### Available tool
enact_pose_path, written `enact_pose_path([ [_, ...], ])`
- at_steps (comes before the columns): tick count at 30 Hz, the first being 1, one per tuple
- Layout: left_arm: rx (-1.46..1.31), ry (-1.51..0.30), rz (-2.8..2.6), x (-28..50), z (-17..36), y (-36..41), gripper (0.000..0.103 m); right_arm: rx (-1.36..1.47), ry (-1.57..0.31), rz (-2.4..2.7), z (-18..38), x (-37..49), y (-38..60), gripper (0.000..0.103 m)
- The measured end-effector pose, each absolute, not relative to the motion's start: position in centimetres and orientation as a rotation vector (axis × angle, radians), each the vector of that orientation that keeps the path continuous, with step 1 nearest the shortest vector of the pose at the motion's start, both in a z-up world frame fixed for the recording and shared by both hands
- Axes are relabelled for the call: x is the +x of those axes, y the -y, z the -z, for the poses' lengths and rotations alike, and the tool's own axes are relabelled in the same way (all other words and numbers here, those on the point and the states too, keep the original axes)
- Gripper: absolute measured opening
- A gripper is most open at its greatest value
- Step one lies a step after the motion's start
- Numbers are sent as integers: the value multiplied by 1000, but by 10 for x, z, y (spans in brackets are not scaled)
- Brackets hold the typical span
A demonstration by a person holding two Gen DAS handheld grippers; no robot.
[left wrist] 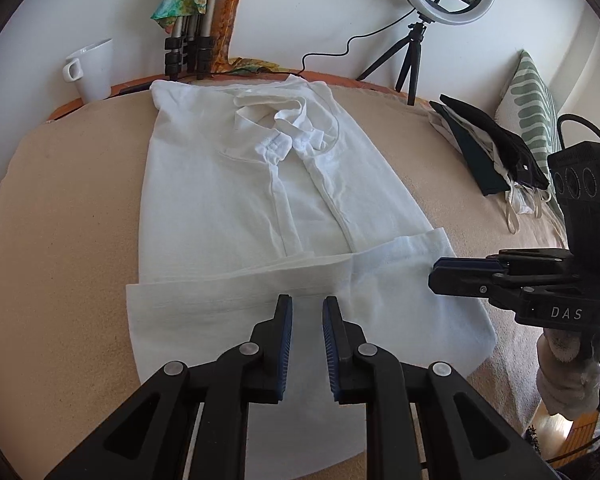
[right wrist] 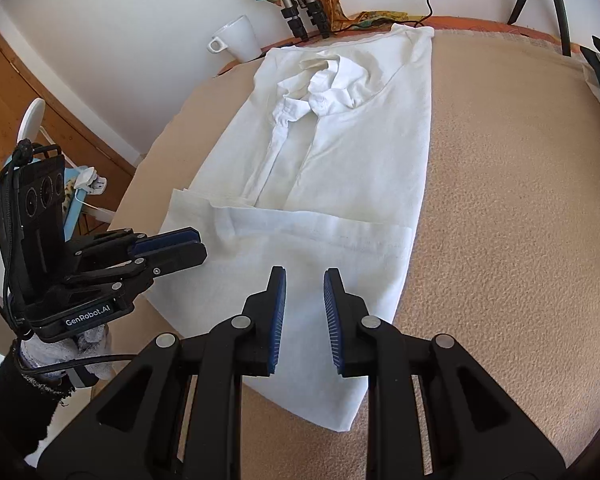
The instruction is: Fold small clothes
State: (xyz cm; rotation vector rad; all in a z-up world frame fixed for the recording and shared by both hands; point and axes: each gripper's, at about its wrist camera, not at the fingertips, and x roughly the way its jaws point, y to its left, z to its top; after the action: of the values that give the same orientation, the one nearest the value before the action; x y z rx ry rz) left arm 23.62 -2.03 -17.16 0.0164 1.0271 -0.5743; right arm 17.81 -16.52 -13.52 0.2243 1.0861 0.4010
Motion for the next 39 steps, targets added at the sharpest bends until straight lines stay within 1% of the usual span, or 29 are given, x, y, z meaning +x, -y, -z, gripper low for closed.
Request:
enact_pose_path([
  [4, 41, -1026, 520, 255, 174, 21, 14, 232, -1113, -343, 145, 184, 179, 21],
  [6, 67, -1011, 488, 262, 169, 17, 21, 215, -1121, -340, 142, 183, 184, 21],
  [8, 34, -1003, 489, 272, 162, 8, 23, 202, -1120, -343, 137, 182, 190, 22],
  [9, 8, -1000, 487, 279, 159, 3, 26, 201, -1113, -349, 134, 184, 194, 23],
  [11, -27, -990, 473, 292, 153, -7, 31, 192, -1093, -346, 126, 189, 202, 30],
  [13, -49, -976, 463, 305, 148, -16, 32, 185, -1067, -345, 119, 199, 210, 35],
  [19, -44, -945, 420, 351, 143, -28, 32, 172, -978, -313, 109, 242, 235, 36],
  [28, -137, -981, 418, 429, 163, -40, 32, 273, -1005, -325, 116, 323, 257, 36],
  [35, -214, -1001, 440, 484, 170, -42, 35, 434, -1007, -334, 134, 384, 275, 37],
  [39, -203, -1022, 451, 512, 178, -37, 34, 506, -1019, -317, 151, 417, 283, 37],
])
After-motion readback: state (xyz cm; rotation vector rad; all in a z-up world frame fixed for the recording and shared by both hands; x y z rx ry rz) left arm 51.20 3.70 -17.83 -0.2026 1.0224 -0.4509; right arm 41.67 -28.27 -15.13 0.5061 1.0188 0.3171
